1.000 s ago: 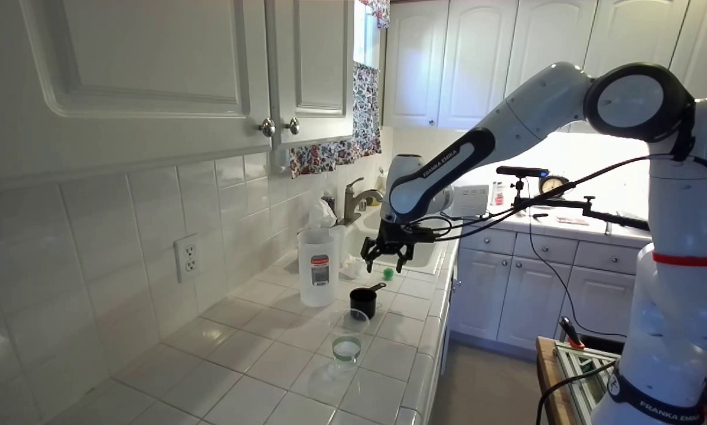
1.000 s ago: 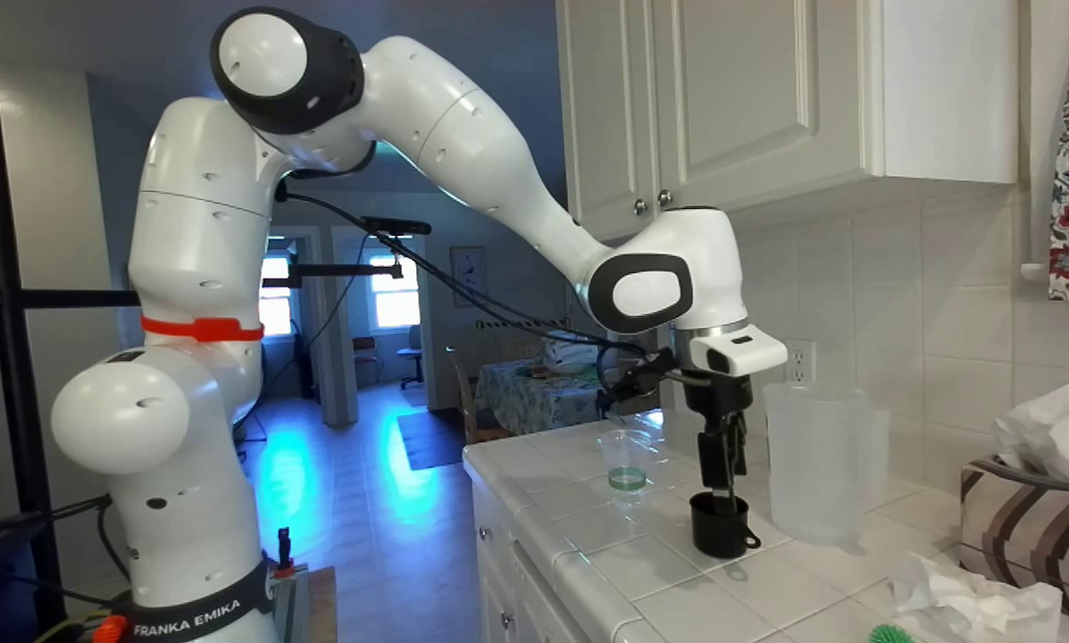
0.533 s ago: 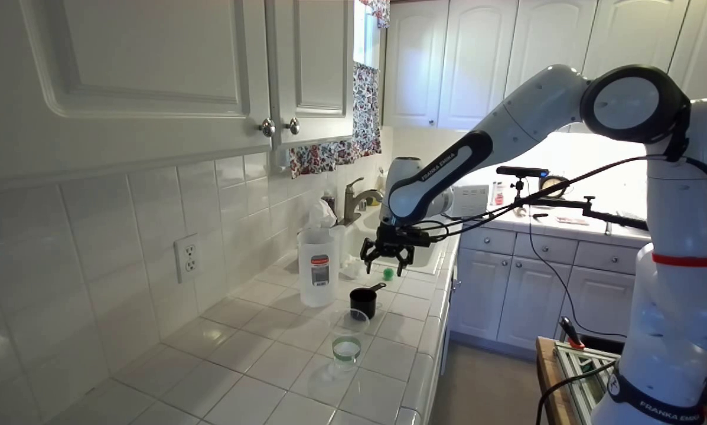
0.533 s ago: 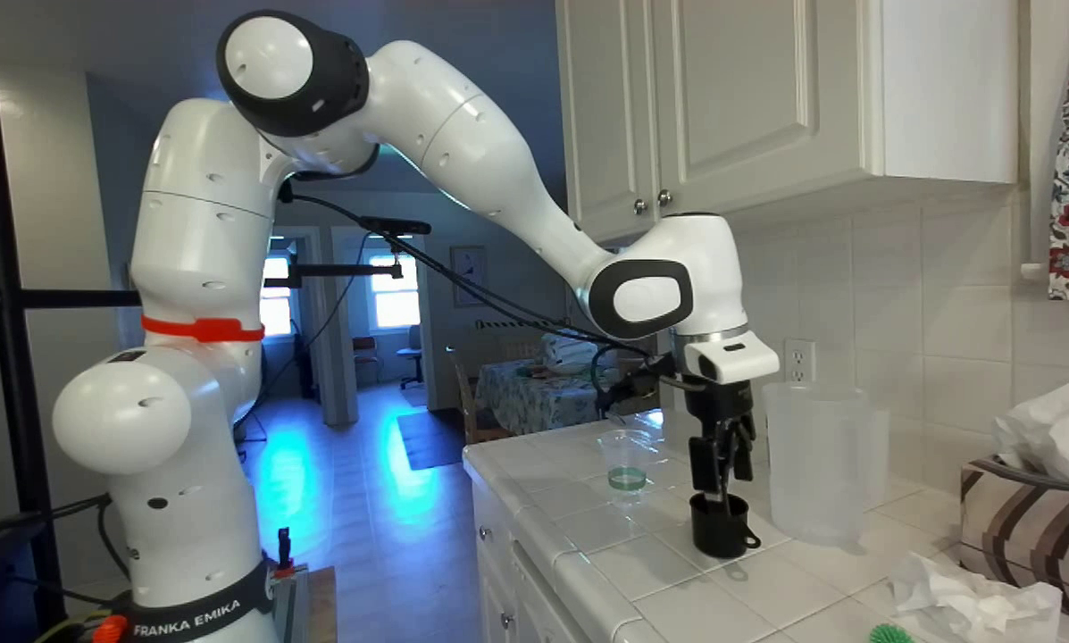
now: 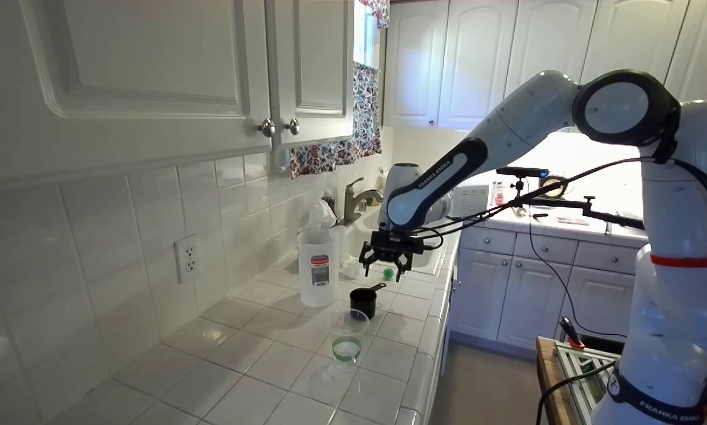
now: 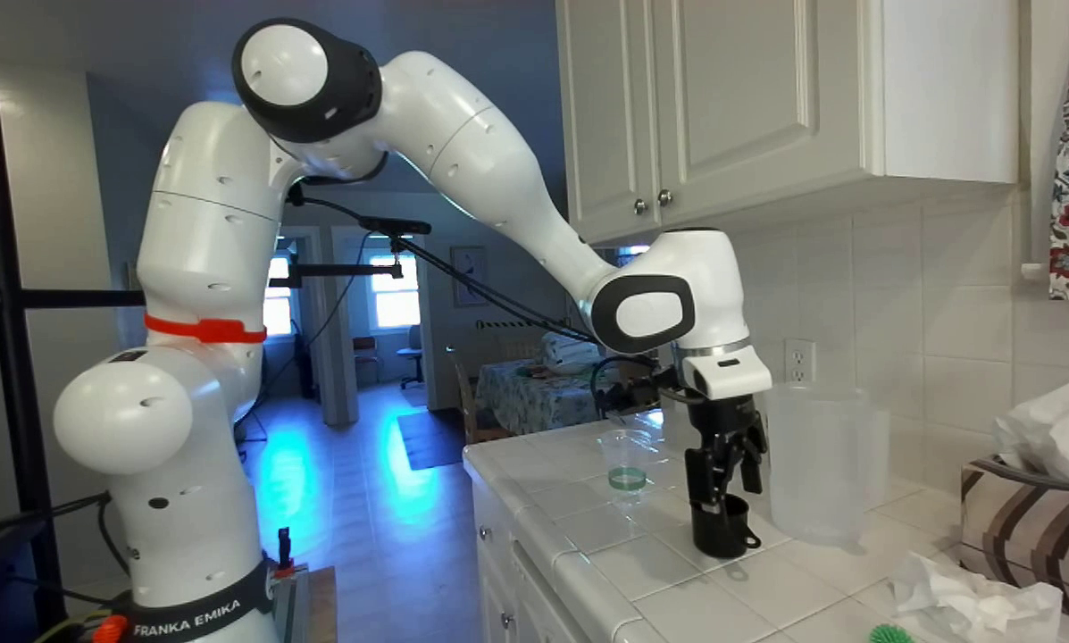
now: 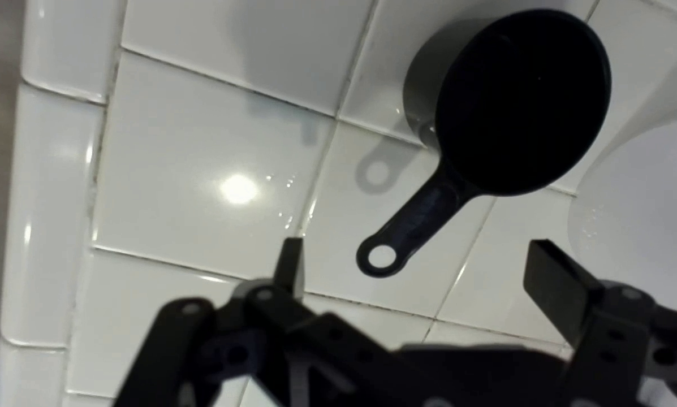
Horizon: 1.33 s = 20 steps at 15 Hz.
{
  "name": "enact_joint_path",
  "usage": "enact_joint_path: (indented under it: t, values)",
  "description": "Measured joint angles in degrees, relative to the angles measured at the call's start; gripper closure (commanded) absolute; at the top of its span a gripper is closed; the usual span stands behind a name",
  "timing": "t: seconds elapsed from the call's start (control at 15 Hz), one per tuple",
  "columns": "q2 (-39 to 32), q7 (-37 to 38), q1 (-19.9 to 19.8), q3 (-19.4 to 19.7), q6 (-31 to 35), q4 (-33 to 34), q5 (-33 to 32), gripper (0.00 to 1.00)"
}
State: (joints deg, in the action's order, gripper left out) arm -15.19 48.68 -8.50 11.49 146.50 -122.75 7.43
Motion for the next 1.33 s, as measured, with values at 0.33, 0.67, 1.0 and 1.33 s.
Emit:
enact_joint_path:
  t: [0.33,0.67,1.0,1.33]
  values:
    - [-0.7,2.3,0.2,0.0,0.1,0.0,2.2,0.00]
    - [-1.6,3.1,0.2,0.0,0.1,0.0,4.3,0.00]
    - [-2.3,5.8,0.2,0.2,0.1,0.0,4.3,0.00]
    - [-3.2,7.6,0.2,0.3,0.1,0.8,4.3,0.04]
